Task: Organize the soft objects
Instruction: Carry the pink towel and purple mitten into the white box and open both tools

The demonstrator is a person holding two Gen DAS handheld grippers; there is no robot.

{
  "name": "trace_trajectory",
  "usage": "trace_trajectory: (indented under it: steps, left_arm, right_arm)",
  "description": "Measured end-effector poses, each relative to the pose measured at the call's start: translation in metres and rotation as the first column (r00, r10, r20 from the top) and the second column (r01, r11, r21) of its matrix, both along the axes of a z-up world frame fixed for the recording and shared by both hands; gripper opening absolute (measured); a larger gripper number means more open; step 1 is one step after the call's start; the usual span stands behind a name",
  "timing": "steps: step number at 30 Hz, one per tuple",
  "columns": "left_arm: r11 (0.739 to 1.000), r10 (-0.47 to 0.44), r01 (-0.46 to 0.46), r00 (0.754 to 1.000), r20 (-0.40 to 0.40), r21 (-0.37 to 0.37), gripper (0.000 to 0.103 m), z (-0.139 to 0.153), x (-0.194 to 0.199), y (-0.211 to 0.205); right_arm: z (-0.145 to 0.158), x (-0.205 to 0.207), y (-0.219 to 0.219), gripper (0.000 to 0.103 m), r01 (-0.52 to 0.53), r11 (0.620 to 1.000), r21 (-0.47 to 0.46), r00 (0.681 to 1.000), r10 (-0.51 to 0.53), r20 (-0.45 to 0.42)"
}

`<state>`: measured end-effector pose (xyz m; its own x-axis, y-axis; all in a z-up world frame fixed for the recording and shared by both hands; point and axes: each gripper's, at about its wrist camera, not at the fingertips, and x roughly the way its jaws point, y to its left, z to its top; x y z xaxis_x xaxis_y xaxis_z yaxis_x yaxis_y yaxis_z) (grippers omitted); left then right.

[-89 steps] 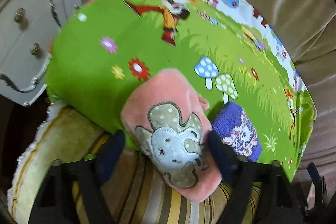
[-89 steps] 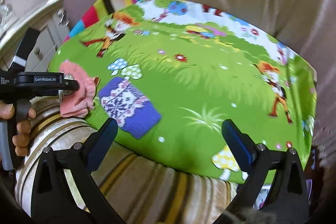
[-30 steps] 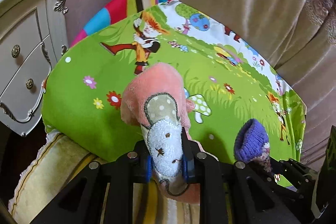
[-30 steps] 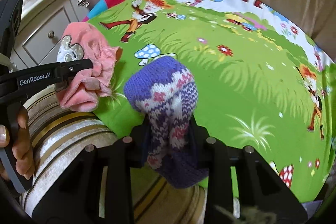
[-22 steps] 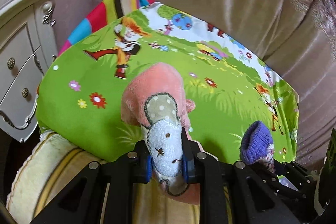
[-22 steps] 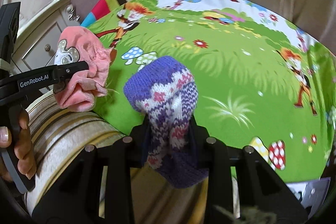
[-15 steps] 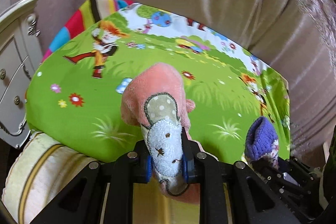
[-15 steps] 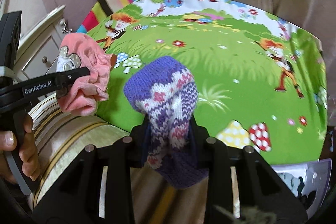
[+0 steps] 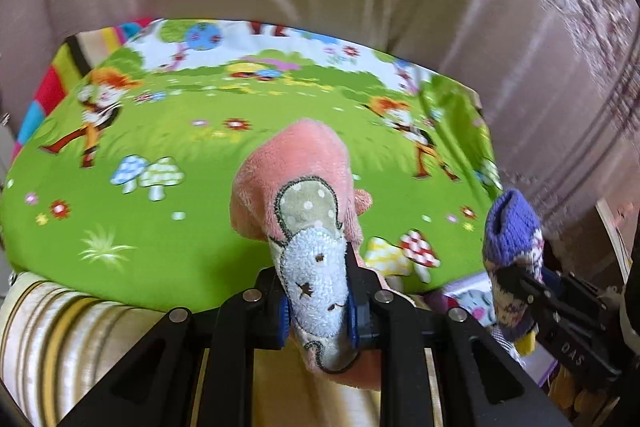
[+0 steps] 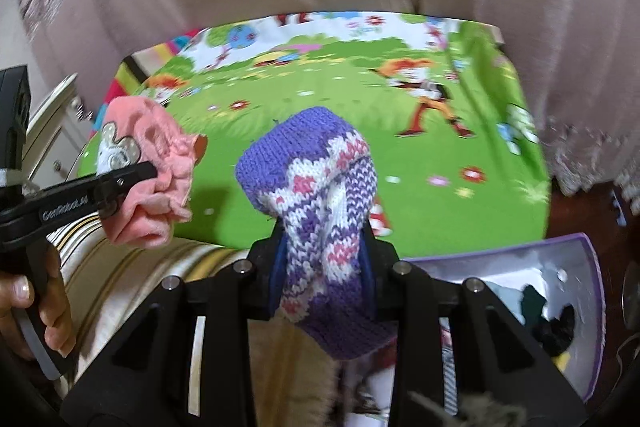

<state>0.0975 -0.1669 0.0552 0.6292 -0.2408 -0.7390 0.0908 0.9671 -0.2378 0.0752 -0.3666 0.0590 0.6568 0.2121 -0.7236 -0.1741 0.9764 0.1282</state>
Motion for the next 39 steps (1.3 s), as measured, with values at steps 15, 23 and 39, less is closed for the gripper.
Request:
trace_trajectory:
  steps: [15,23,39]
  left_arm:
    - [0.968,-0.251,0.251,0.968,-0.022,0.004,0.022,0.0,-0.01,-0.115]
    - [0.934,-0.356,0.356,0.933,-0.048,-0.004,0.022,-0.007,-0.012,-0.163]
    - [0.87,-0.494,0.491,0.864,-0.1,-0.048,0.029,-0.023,-0.008,-0.22]
  right_arm:
    - [-0.012,-0.029,-0.109,0.036,0.28,0.959,-0.038,0.96,-0.28,-0.003]
    - [-0.016,-0.041,-0.139,0.037,0.378,0.922,-0.086,0.925,-0.379,0.002]
    - [-0.021,-0.05,-0.174,0.046,0.492,0.864,-0.108,0.869,-0.495,-0.001]
